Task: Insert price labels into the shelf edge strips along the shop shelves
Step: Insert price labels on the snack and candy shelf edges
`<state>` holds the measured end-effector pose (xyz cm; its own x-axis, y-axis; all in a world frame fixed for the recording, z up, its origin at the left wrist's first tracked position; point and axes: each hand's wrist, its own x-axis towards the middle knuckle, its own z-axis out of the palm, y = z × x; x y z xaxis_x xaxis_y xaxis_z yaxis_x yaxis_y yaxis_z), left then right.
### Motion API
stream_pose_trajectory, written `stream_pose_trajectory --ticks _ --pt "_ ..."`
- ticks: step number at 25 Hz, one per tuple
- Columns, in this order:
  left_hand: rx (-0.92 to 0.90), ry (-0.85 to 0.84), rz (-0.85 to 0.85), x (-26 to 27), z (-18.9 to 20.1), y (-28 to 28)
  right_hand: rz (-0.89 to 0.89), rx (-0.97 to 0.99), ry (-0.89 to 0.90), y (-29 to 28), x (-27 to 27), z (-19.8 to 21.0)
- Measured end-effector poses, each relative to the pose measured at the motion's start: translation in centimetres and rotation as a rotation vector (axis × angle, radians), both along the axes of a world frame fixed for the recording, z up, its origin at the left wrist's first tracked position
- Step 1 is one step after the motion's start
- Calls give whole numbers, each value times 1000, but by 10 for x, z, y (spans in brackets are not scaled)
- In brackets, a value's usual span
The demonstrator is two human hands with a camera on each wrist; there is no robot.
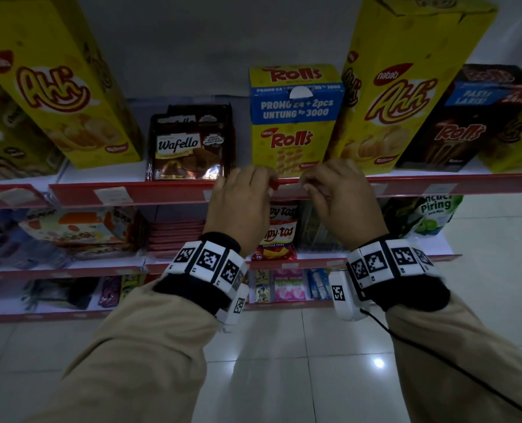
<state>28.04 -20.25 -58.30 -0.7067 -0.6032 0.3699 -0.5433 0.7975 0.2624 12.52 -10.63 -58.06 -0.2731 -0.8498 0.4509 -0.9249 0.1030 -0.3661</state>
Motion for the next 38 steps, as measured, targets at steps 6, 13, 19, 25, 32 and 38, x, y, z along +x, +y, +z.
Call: stream_pose_trajectory --ticks 6,13,19,25,32,38 --pt "-78 -46 10 -3 -6 4 3 61 66 4 0 0" --pt "-125 -15 33 -3 -12 4 -54 137 130 5 2 -2" --pt "-114 -70 41 -4 -8 0 -112 148 136 5 9 -1" --pt "-125 -103 18 -2 -4 0 -143 135 196 5 13 -4" --pt "-102 -57 -14 5 -4 -1 -131 118 91 13 13 -3" --pt "-158 -92 -18 22 7 2 -129 191 97 7 20 9"
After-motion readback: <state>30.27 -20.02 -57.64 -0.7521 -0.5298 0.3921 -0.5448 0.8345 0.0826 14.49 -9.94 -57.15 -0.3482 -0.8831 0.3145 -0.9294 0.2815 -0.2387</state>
